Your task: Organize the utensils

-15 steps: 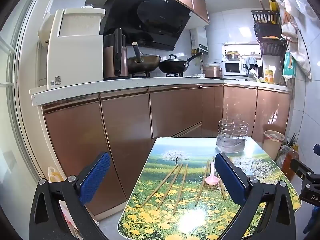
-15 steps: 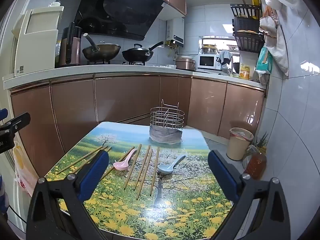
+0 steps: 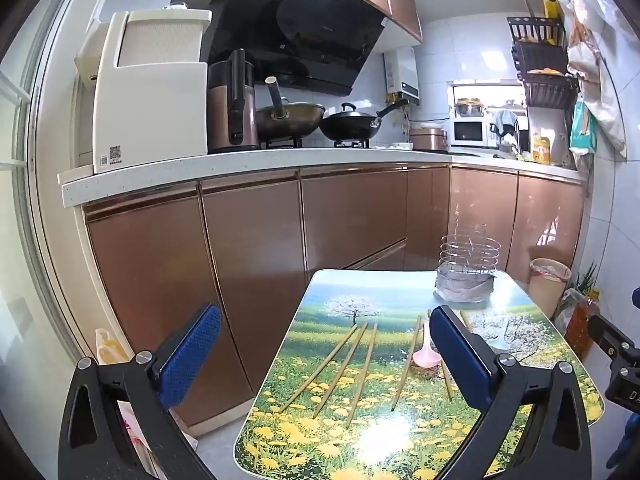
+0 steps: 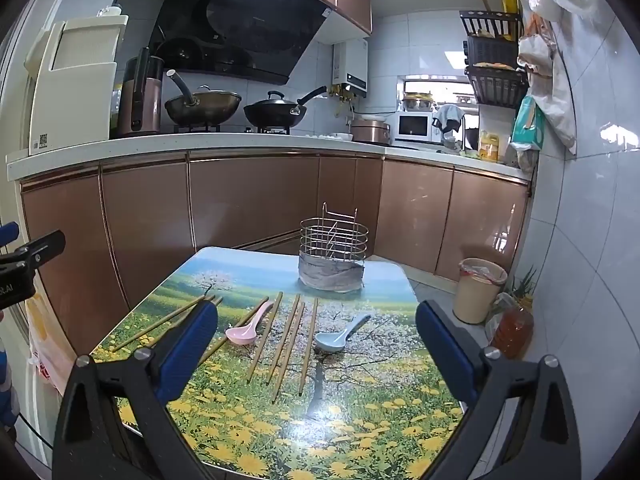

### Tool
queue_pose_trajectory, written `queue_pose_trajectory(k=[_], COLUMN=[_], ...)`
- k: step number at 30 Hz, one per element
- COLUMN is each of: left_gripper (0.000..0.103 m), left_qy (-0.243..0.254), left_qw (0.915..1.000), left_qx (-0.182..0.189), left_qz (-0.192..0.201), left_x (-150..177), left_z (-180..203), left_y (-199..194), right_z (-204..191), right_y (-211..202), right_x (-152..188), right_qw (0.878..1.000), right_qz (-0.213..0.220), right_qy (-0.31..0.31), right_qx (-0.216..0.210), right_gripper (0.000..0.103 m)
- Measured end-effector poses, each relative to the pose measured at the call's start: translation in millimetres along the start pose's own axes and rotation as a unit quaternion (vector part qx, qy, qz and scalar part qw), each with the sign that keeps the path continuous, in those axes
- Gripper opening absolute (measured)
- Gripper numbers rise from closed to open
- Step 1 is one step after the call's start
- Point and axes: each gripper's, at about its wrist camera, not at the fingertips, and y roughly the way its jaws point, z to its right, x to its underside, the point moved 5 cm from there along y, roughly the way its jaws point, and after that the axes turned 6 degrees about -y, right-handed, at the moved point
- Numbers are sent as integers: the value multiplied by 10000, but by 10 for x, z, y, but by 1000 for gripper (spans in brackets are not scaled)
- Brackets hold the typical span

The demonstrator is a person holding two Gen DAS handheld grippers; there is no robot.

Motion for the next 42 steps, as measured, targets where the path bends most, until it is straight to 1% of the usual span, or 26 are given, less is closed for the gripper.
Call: queue_pose_trajectory(k=[9,15,22,27,37,42], left_gripper=[103,103,103,103,103,103], left_qy=[91,174,220,214,160,137], left_qw=[10000,9998,9998,9998,9998,9999], left_qx=[3,-9,-23,-24,89,53], left_qz=[-2,-19,11,36,6,-54], left_x=[-21,-8,-72,-144,-239,-247], left_z=[87,128,158,185,273,263], left_y=[36,49,103,188,383,473], right_z=[109,141,150,139,189,157], right_y=[28,93,161,249,411,497], right_x=[25,83,10,-53,-84,-95], right_qw=[9999,9998,9998,9999,9998,9999], right_qz=[-19,-99,-72,-76,-130,-147], right_qy=[108,189,168,124,83,68], right_qx=[95,61,63,48,90,-7], right_gripper=[100,100,100,100,100,100])
